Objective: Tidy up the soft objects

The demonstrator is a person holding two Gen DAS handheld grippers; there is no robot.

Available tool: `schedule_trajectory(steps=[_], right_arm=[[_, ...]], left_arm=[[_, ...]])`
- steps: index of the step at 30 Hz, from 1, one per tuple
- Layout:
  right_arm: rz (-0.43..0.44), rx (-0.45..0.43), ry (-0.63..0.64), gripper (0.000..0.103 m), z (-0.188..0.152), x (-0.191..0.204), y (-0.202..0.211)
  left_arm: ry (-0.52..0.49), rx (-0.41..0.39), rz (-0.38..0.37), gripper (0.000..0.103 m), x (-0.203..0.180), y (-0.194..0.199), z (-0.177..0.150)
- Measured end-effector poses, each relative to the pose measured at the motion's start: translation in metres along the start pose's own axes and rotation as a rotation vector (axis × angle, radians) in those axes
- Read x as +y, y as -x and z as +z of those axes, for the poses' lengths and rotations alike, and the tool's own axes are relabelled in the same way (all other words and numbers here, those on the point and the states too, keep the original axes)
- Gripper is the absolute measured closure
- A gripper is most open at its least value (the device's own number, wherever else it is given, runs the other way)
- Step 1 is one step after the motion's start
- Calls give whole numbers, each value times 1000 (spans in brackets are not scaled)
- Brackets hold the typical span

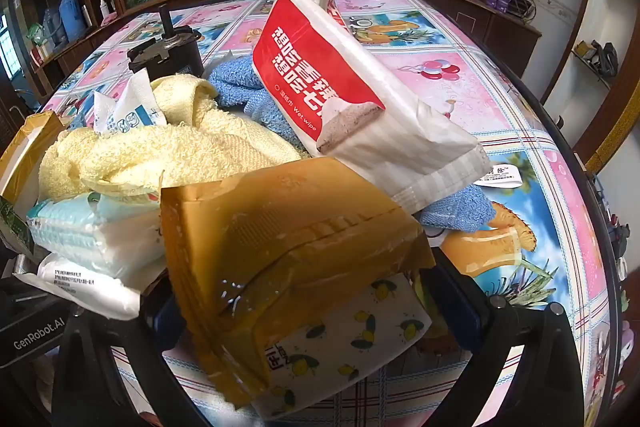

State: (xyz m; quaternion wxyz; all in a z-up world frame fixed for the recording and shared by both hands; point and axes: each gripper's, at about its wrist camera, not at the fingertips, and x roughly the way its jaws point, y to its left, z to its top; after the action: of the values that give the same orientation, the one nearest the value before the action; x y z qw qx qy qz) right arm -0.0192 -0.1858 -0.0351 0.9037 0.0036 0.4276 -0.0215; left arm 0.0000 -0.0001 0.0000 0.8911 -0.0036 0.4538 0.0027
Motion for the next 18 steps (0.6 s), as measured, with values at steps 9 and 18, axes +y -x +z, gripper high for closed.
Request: schedule_trajectory(steps=[9,18], right_arm=[[0,0,0,0,0,0,0],[0,0,0,0,0,0,-1]], left_arm=[[1,-1,-1,0,0,0,0],[33,-1,21,0,0,9,-12]])
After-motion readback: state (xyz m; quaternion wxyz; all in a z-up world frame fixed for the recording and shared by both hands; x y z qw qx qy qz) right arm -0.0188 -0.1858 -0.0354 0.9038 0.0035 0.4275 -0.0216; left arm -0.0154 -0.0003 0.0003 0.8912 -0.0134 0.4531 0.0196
